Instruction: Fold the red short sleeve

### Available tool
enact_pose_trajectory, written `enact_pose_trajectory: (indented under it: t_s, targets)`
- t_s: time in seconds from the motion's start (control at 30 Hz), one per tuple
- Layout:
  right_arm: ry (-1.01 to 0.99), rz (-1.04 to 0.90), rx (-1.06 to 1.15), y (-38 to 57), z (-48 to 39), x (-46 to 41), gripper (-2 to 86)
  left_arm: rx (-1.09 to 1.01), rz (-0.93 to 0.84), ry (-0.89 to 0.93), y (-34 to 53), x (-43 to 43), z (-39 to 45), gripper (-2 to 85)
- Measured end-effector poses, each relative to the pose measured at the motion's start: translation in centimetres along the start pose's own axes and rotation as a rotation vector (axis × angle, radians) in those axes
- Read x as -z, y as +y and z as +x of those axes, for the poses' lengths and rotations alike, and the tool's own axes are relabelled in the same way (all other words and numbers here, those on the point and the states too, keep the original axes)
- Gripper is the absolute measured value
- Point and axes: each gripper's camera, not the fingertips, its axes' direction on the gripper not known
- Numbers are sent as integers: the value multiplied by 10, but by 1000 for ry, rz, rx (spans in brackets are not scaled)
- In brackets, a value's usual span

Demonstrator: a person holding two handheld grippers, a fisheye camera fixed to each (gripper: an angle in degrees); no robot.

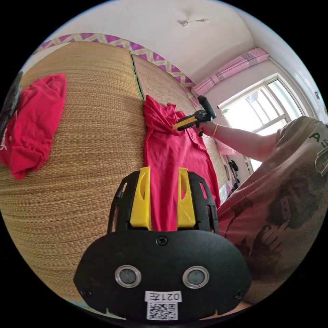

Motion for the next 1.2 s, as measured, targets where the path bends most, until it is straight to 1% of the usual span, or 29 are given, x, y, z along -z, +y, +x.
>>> enact_pose_trajectory:
  t_s: [0.03, 0.1, 0.17, 0.2, 0.23, 0.27, 0.3, 0.37, 0.43, 0.47, 0.53, 0.57, 0.63, 0.67, 0.73, 0.77, 0.8, 0.83, 0.93, 1.0, 1.1, 1.2]
  targets:
    - [42, 71, -39, 2, -8, 5, -4, 1, -5, 2, 0, 2, 0, 113]
    - [103, 126, -88, 0, -16, -2, -1, 9, -24, 5, -1, 5, 0, 113]
    - [135, 56, -124, -6, -18, -37, 2, 9, -38, 5, -5, 5, 0, 113]
    - [149, -54, -133, -7, -20, -73, 4, -6, -49, -18, -8, 5, 4, 114]
    - [158, -42, -127, -3, -28, -92, 6, -17, -56, -29, -10, 6, 6, 115]
    - [174, -25, -174, 0, -29, -95, 6, -39, -76, -45, -13, 7, 10, 118]
    - [130, -33, -254, 3, -31, -101, 6, -56, -90, -55, -16, 9, 15, 120]
    - [145, 87, -322, 16, -56, -96, 8, -87, -114, -65, -19, 15, 23, 123]
    - [113, 169, -348, 38, -109, -92, 6, -126, -149, -74, -21, 21, 33, 124]
    - [109, 186, -355, 45, -126, -92, 5, -166, -184, -96, -20, 23, 41, 124]
    - [48, 236, -382, 79, -197, -98, 3, -242, -263, -136, -15, 23, 54, 123]
    - [31, 241, -401, 89, -214, -102, 4, -286, -305, -165, -10, 24, 61, 122]
    - [2, 248, -511, 135, -285, -124, 13, -313, -342, -184, 0, 28, 68, 120]
    - [24, 244, -556, 149, -302, -131, 16, -298, -354, -182, 6, 32, 69, 123]
    - [162, 226, -747, 206, -368, -159, 41, -247, -343, -167, 16, 38, 70, 130]
    - [187, 223, -793, 221, -384, -167, 49, -210, -337, -152, 24, 40, 71, 135]
    - [201, 214, -885, 250, -411, -185, 61, -173, -336, -140, 33, 39, 73, 141]
    - [196, 216, -971, 277, -435, -203, 72, -155, -339, -130, 37, 38, 75, 144]
    - [141, 231, -1135, 331, -482, -250, 91, -69, -330, -113, 56, 33, 81, 147]
    - [99, 230, -1187, 352, -503, -280, 102, -52, -276, -154, 61, 38, 90, 140]
    - [-42, 283, -1270, 376, -526, -332, 120, -3, -272, -150, 55, 43, 95, 138]
    - [-163, 302, -1313, 382, -543, -387, 133, 12, -312, -162, 55, 45, 109, 138]
